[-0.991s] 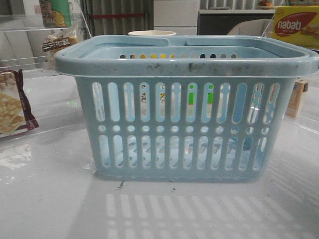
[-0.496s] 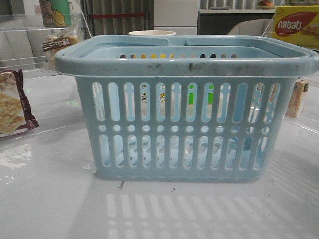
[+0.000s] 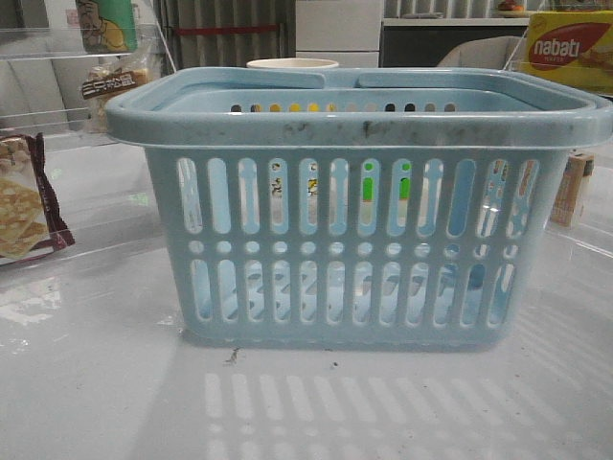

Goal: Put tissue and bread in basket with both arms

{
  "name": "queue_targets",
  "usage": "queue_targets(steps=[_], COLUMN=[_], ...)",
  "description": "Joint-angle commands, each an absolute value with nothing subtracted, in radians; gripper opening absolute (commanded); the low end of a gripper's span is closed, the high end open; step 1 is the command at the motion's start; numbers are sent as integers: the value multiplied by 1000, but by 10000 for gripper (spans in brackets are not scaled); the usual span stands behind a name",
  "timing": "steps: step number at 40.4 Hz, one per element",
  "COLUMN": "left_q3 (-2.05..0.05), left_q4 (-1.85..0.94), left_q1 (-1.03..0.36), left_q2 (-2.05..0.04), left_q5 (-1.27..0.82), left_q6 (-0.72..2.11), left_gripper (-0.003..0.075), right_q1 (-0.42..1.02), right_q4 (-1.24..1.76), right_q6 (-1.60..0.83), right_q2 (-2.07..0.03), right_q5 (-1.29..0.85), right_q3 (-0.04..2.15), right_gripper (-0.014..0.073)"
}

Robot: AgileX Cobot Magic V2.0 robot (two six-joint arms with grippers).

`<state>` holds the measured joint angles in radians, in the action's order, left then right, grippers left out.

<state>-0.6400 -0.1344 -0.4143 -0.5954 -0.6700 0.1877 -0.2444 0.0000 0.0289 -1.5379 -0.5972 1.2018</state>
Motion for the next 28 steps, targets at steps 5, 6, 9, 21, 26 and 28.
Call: queue_targets(steps=[5,6,9,21,26,28], left_q3=[-670,-670,-670,-670,-670,-670], left_q4=[-150,-150,-150,-150,-150,-150], left_q1=[-421,-421,-421,-421,-421,-421], left_q2=[-602,-602,-602,-602,-602,-602], left_q5=[-588,-588,-588,-587,-587,-587], left_q6=[188,188,188,188,188,188], left_gripper=[528,528,528,528,528,528], right_q1=[-251,-251,-251,-251,-238,-227], right_q4=[23,27,28,32,42,43], right_q6=[21,21,21,21,21,21], right_q2=[-1620,-1636,-1675,-1703,-1656,-1624], right_q5=[-490,-483,-461,-486,-531,-544], right_q3=[1321,1329,1354,1415,1437,1441], right_gripper=[570,570,568,224,210,210])
